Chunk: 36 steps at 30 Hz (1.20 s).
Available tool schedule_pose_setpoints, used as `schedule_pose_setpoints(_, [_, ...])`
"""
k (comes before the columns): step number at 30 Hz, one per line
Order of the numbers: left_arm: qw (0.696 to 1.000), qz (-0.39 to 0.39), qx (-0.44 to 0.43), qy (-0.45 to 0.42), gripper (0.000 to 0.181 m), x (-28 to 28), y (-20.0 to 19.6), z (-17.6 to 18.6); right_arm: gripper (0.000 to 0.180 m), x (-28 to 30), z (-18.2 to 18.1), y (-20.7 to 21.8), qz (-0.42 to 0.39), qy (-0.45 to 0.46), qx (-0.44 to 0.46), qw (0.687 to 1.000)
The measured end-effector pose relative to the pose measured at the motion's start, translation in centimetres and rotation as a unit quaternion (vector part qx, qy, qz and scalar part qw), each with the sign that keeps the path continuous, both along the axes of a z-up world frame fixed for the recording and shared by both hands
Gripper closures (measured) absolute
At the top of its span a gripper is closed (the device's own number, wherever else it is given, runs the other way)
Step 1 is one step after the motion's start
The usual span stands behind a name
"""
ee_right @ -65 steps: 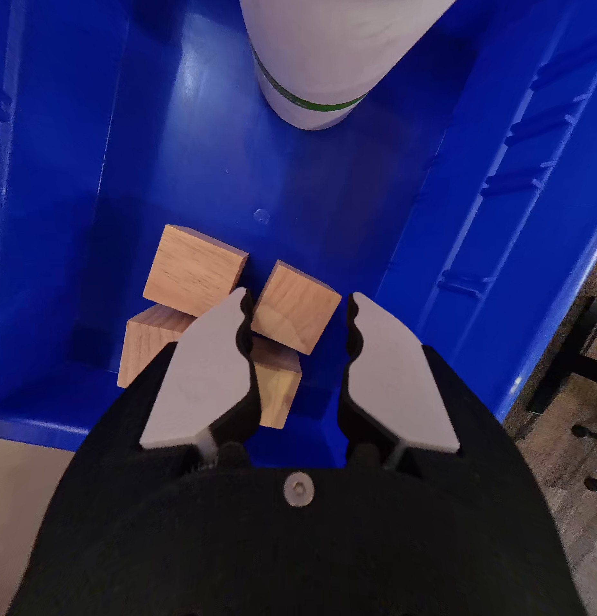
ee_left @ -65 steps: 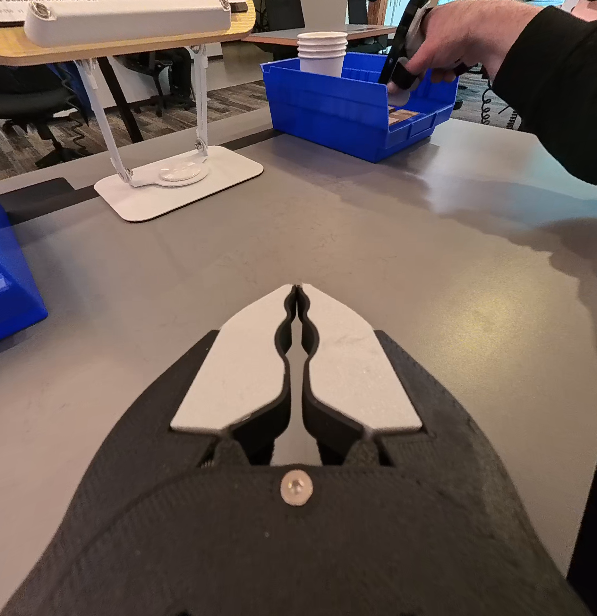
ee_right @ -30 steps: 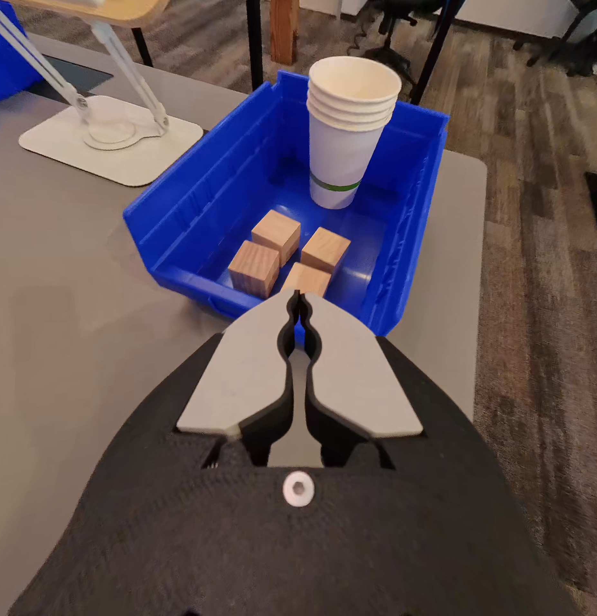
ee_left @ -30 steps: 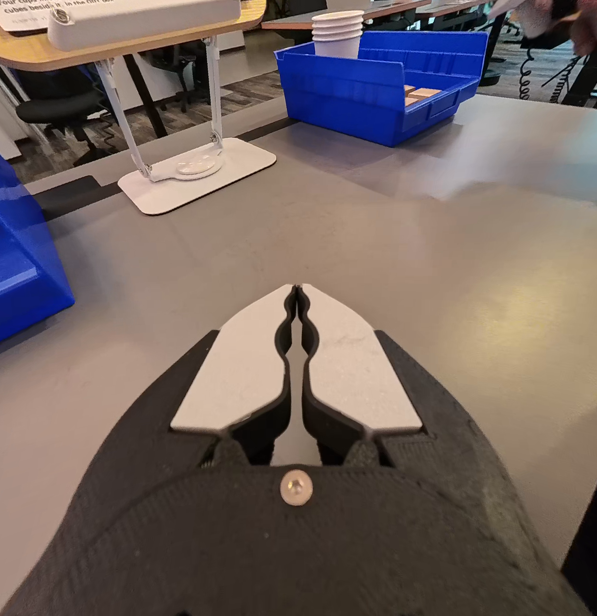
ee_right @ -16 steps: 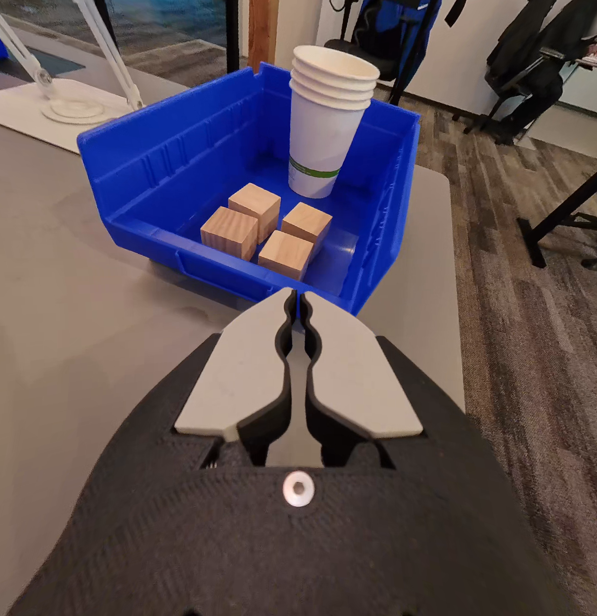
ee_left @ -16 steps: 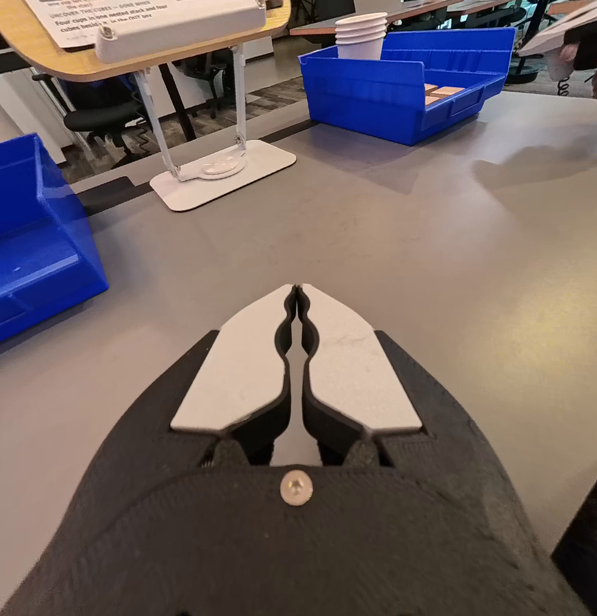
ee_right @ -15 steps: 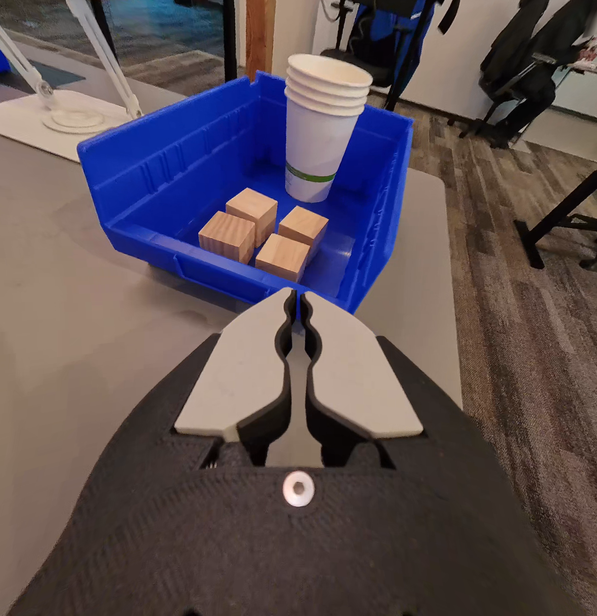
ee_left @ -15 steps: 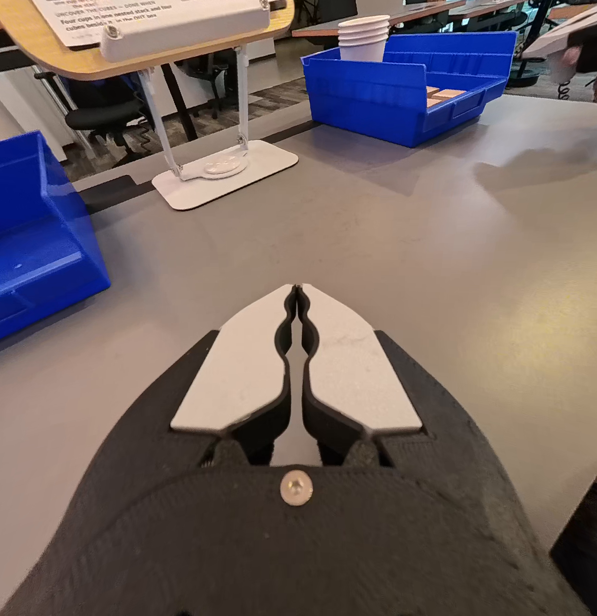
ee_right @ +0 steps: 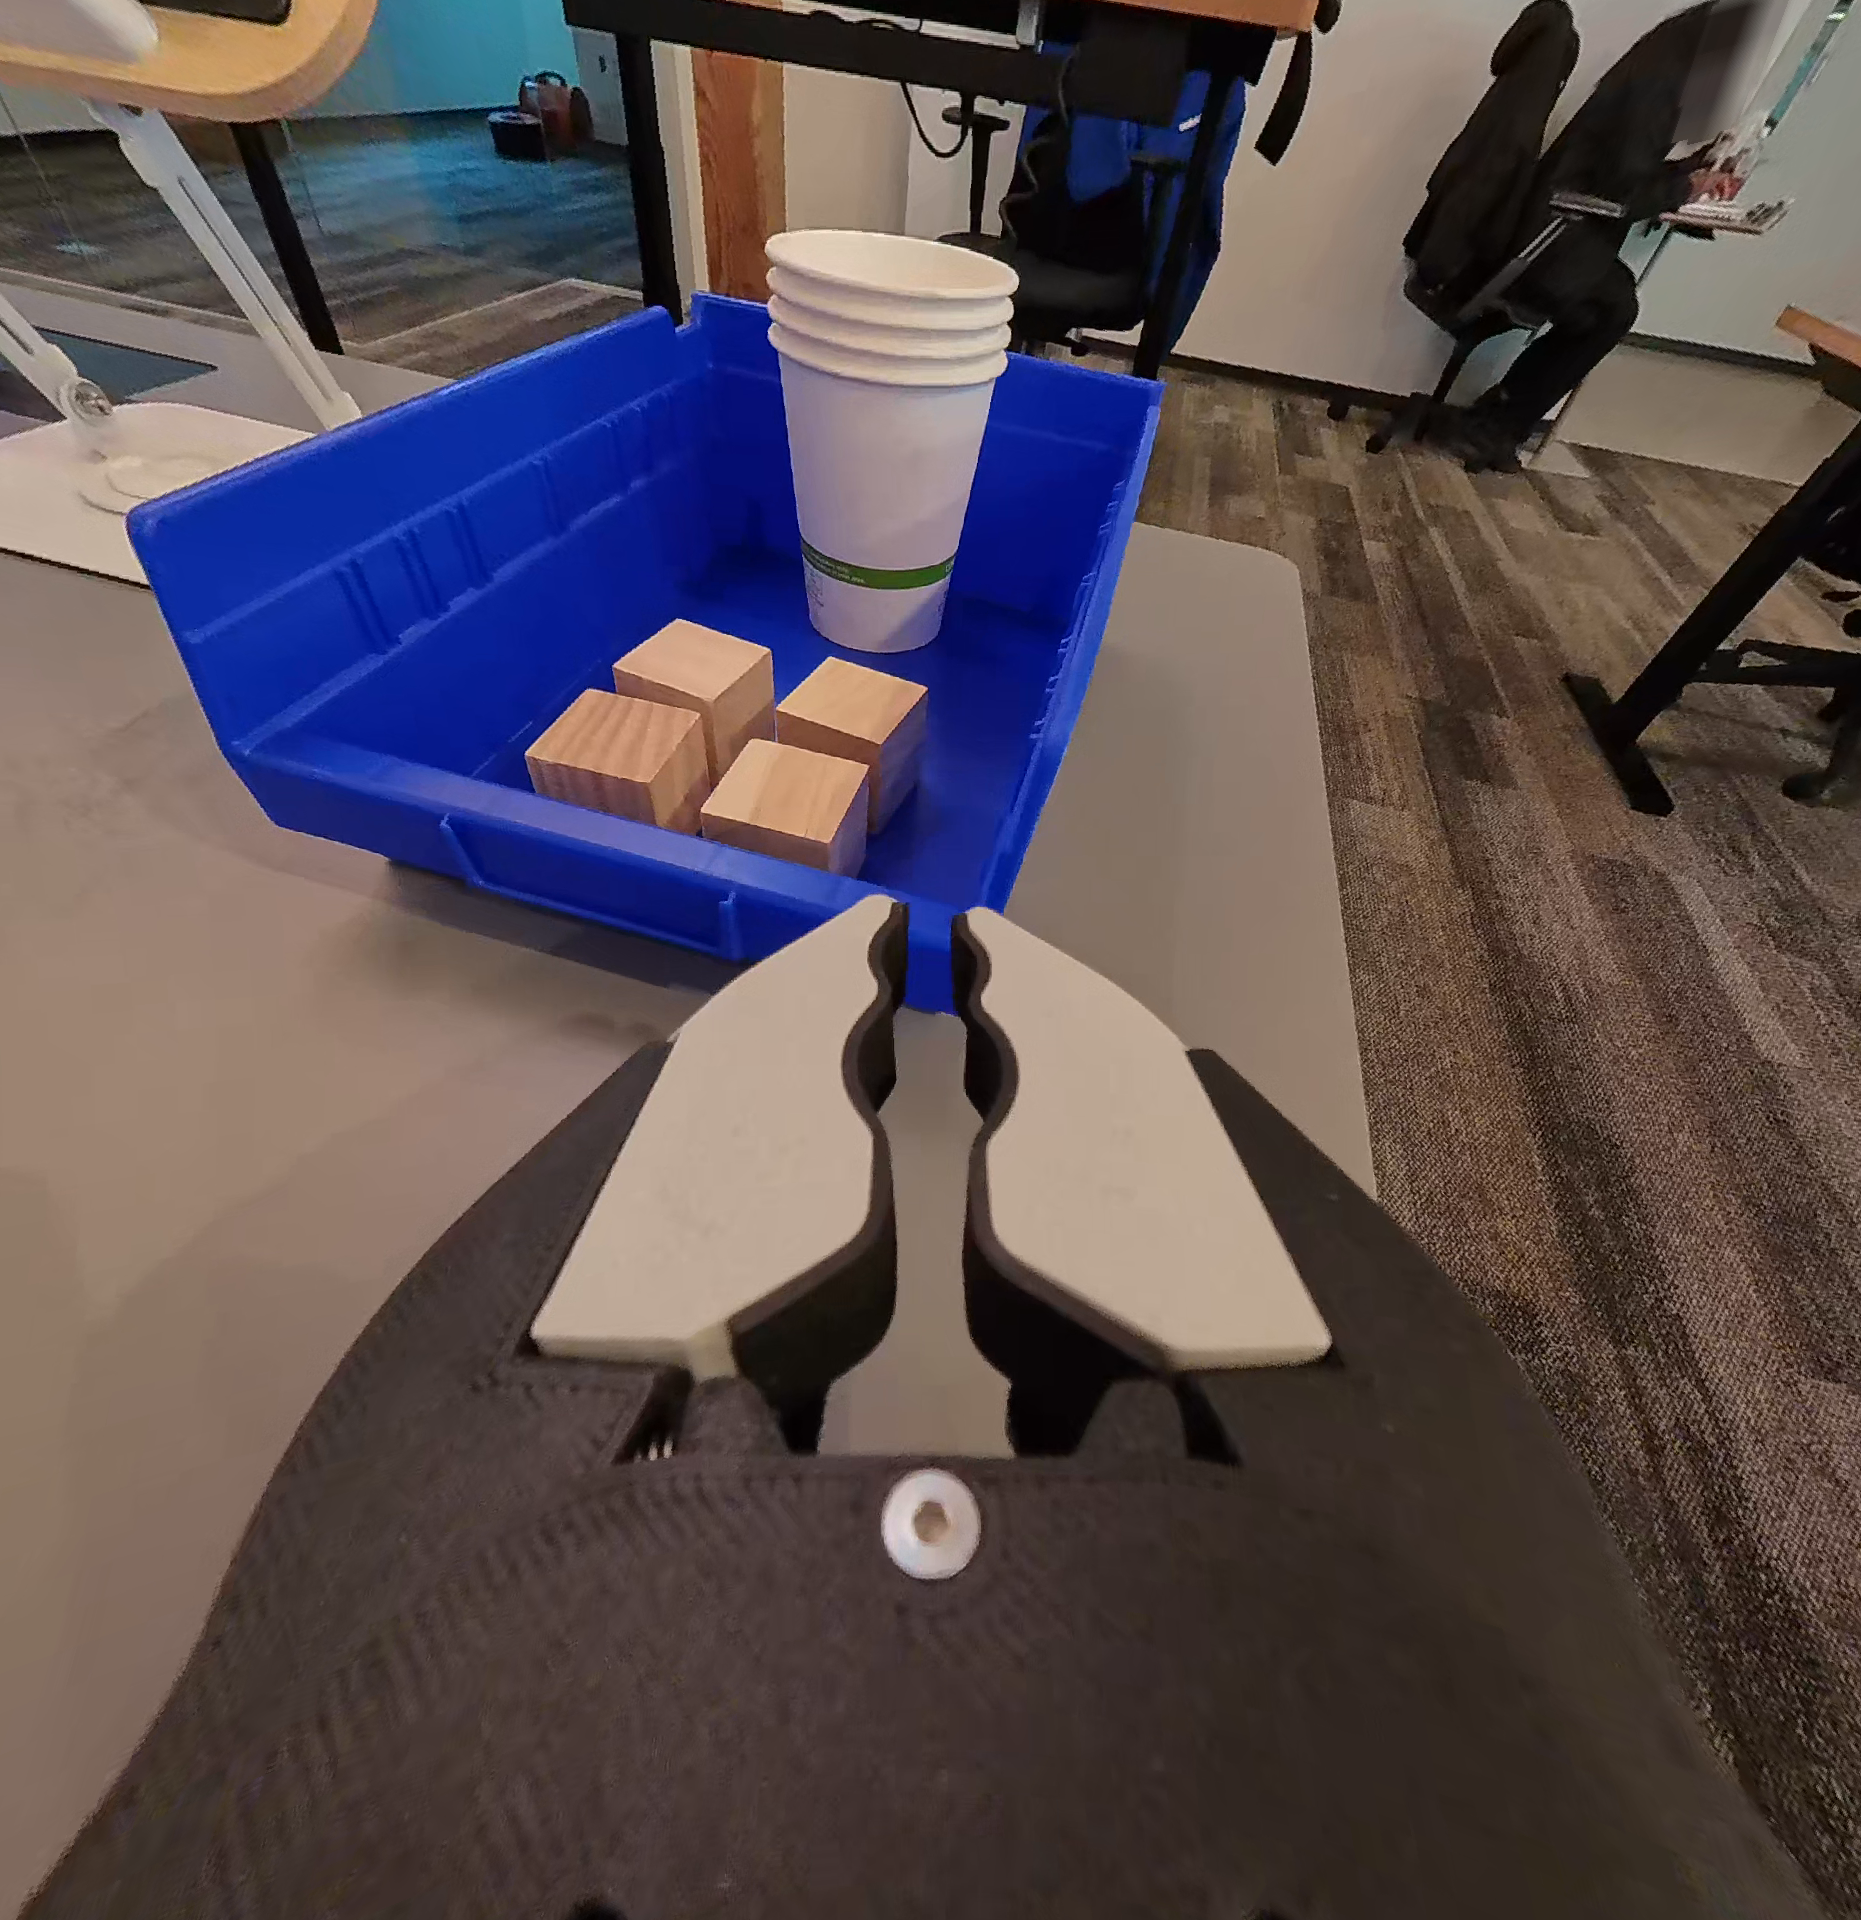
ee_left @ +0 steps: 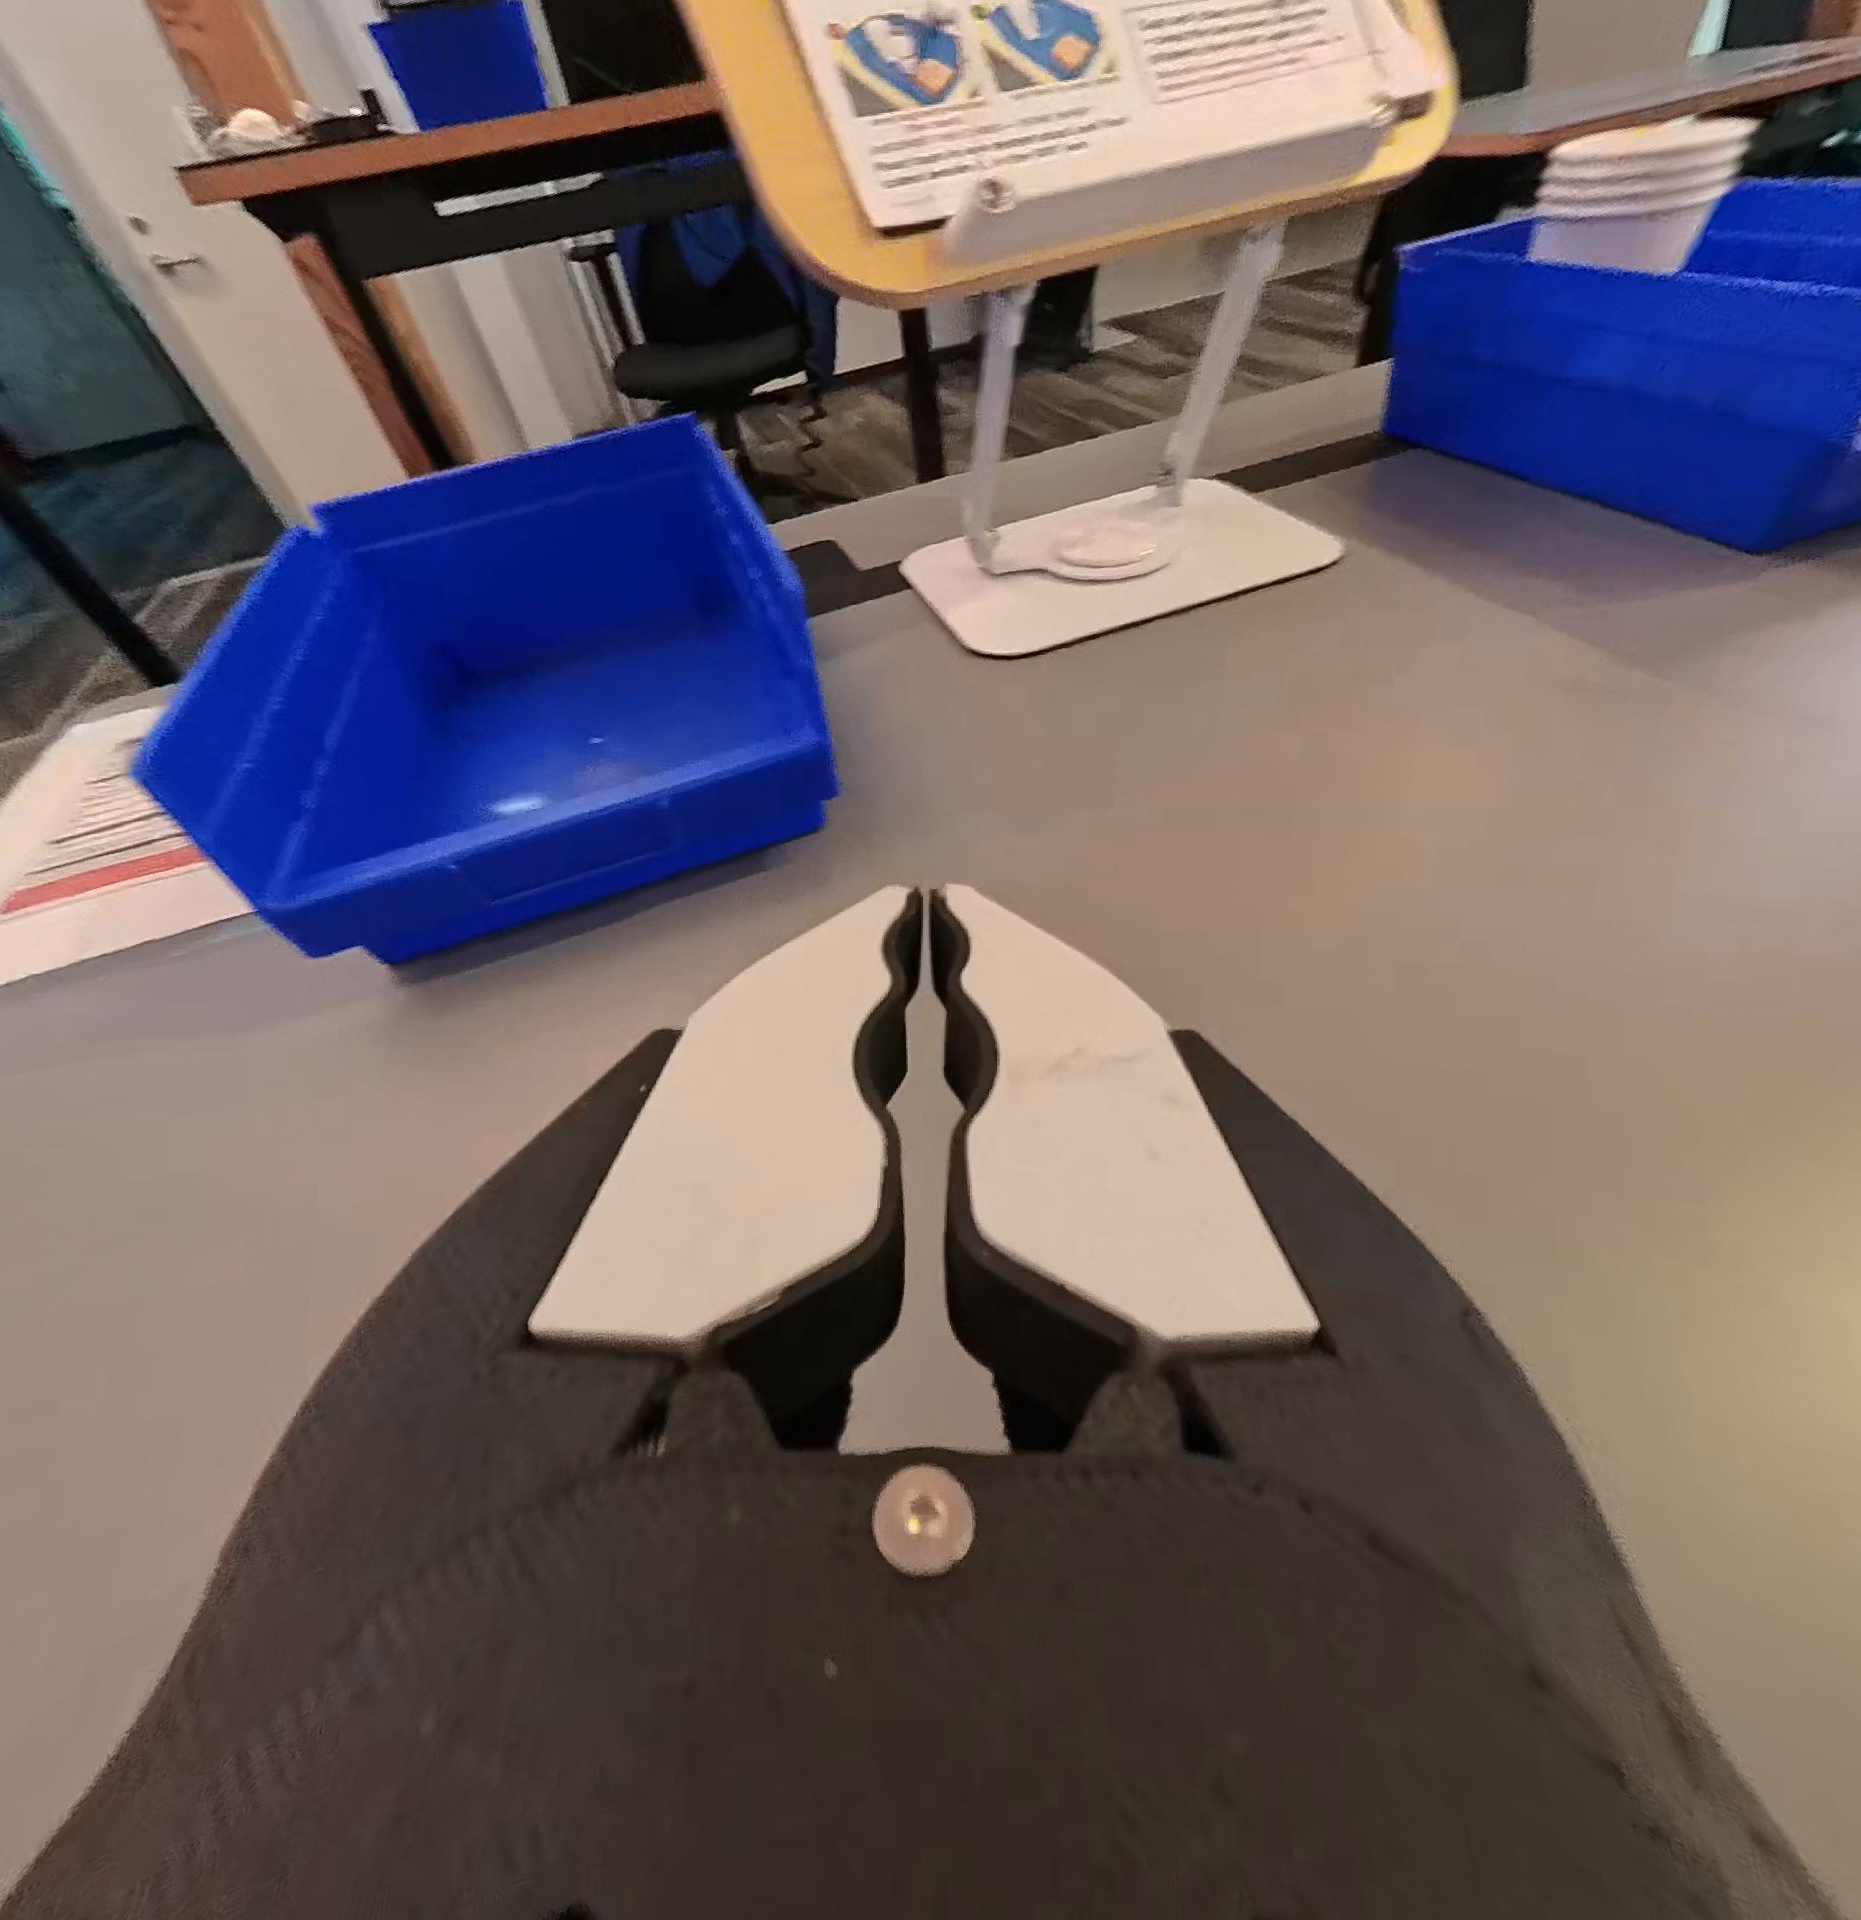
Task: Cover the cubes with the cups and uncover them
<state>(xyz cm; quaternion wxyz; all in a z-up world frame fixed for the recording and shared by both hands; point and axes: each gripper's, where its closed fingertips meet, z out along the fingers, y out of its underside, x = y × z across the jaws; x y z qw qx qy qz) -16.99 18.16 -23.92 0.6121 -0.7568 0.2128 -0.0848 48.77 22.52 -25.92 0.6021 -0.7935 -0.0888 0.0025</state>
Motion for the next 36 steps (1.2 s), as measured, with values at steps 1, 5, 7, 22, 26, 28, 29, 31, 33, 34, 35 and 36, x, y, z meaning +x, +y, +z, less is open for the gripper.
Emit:
schedule_pose_setpoints(1, [1.000,0.012,0.001,0.010,0.179,-0.9,0.6,0.0,0.172,0.0,0.0,0.0,0.000,0.002,0.001,1.000])
schedule_pose_setpoints(5, [0.997,0.074,0.010,0.017,0.174,-5.1,3.7,-0.3,0.167,0.3,0.2,0.1,-0.004,0.005,0.007,1.000])
schedule_pose_setpoints(7, [0.995,0.097,0.020,-0.012,0.173,-6.6,5.2,-0.6,0.162,0.4,0.5,0.1,-0.005,0.010,0.015,1.000])
schedule_pose_setpoints(22, [0.967,0.233,0.097,-0.039,0.113,-14.2,14.4,1.2,0.101,5.0,2.2,2.1,-0.071,0.011,0.103,0.992])
schedule_pose_setpoints(26, [0.957,0.248,0.109,-0.100,0.099,-15.9,15.9,0.7,0.087,6.5,3.3,2.8,-0.067,0.065,0.152,0.984])
schedule_pose_setpoints(28, [0.953,0.245,0.116,-0.132,0.094,-16.4,16.2,0.9,0.081,6.8,3.7,3.2,-0.062,0.075,0.168,0.981])
schedule_pose_setpoints(29, [0.953,0.243,0.121,-0.139,0.092,-16.5,16.3,1.1,0.080,6.9,4.0,3.4,-0.061,0.072,0.175,0.980])
schedule_pose_setpoints(31, [0.953,0.240,0.131,-0.129,0.091,-16.6,16.4,1.3,0.079,6.6,4.4,3.7,-0.052,0.076,0.188,0.978])
schedule_pose_setpoints(33, [0.956,0.232,0.126,-0.125,0.091,-16.4,16.6,1.1,0.078,6.1,4.6,4.0,-0.042,0.079,0.192,0.977])
schedule_pose_setpoints(34, [0.957,0.231,0.124,-0.121,0.091,-16.3,16.6,1.0,0.078,5.9,4.4,4.1,-0.040,0.074,0.186,0.979])
schedule_pose_setpoints(35, [0.958,0.230,0.126,-0.118,0.091,-16.2,16.5,1.1,0.078,5.7,4.4,4.1,-0.038,0.068,0.184,0.980])
schedule_pose_setpoints(36, [0.958,0.228,0.129,-0.117,0.092,-16.1,16.3,1.3,0.079,5.6,4.4,4.1,-0.037,0.065,0.184,0.980])
